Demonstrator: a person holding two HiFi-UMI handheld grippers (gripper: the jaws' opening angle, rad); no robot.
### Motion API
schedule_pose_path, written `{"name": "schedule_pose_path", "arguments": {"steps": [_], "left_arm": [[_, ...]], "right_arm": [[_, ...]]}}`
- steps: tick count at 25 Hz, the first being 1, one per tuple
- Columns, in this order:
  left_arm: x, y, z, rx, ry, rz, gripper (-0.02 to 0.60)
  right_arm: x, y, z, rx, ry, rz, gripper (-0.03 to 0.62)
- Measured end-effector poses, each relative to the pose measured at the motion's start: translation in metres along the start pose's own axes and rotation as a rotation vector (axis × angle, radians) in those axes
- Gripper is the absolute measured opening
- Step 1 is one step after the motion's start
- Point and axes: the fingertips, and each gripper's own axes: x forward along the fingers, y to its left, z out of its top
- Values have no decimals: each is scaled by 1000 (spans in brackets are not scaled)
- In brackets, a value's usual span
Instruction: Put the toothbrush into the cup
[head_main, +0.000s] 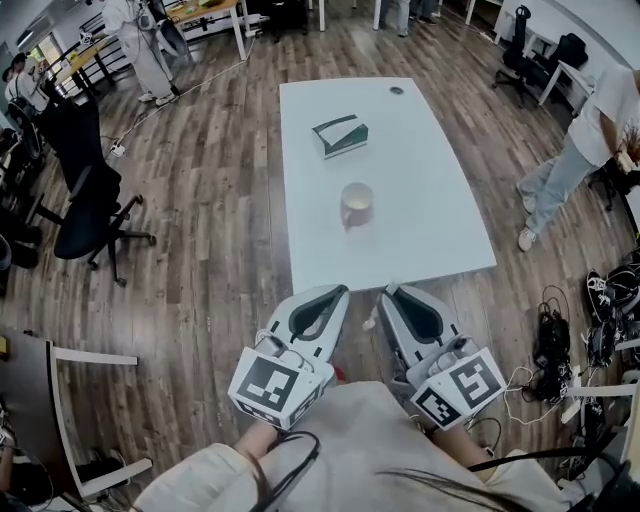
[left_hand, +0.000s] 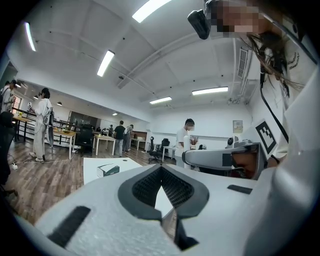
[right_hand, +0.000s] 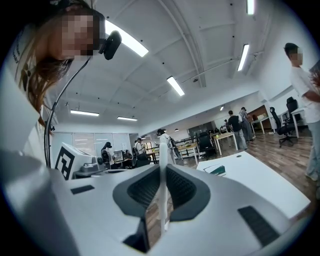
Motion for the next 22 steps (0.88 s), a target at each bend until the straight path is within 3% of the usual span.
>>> {"name": "schedule_pose_path", "arguments": {"steps": [22], "left_arm": [[97,86,-10,-40,80,-166,8]], "right_arm": [[101,-89,15,-24,-67,-183,51]]}}
